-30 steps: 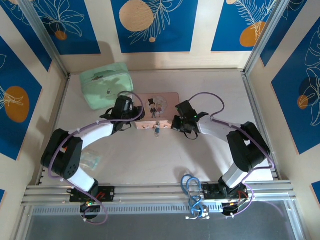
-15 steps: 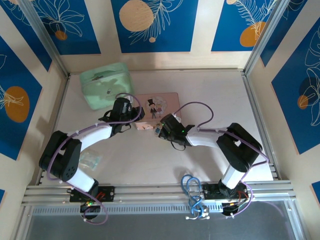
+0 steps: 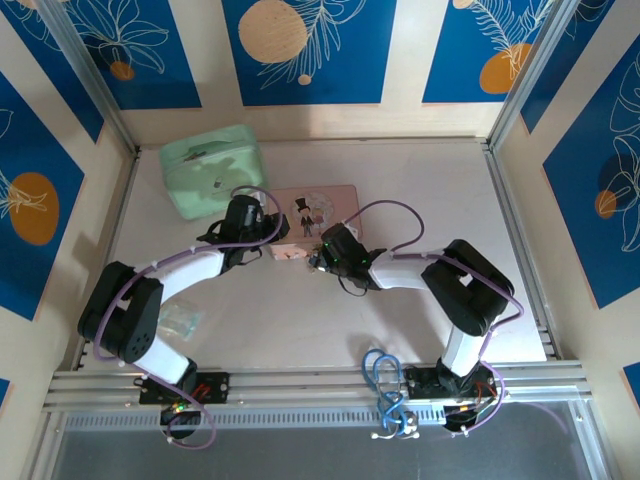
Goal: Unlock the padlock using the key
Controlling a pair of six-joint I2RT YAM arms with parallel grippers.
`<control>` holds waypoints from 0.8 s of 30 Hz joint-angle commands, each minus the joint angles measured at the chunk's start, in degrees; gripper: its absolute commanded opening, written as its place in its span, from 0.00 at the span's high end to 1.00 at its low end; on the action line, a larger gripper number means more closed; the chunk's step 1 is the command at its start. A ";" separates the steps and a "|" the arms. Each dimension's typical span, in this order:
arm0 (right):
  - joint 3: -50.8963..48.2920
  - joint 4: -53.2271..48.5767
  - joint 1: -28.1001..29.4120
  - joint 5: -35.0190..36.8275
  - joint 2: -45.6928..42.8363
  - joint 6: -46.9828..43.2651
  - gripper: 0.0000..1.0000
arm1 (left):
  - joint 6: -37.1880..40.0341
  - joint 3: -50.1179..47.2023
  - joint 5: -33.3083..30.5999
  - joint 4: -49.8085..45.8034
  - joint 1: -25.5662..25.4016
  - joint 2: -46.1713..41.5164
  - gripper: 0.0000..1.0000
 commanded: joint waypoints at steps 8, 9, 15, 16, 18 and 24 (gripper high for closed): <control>5.56 -4.43 4.80 -0.87 1.42 -4.73 1.00 | -2.33 -2.97 4.05 -5.63 -0.22 1.01 0.57; 5.87 -4.92 5.06 -0.63 1.35 -4.90 1.00 | -2.34 -3.11 4.14 -5.45 -0.21 1.06 0.57; 6.98 -14.14 4.60 3.45 -2.52 -3.15 0.95 | -1.80 -5.00 4.57 -2.77 -0.46 -0.44 0.57; 7.39 -16.78 4.41 4.29 -3.16 -3.40 0.91 | -1.07 -5.77 4.11 -1.55 -0.64 -1.61 0.56; 7.38 -20.66 3.98 5.39 -4.92 -3.95 0.84 | 1.46 -7.29 1.63 0.04 -1.54 -4.56 0.53; 4.30 -23.11 1.70 2.21 -10.77 -6.95 0.64 | 9.33 -10.90 -11.33 -0.09 -6.77 -15.58 0.41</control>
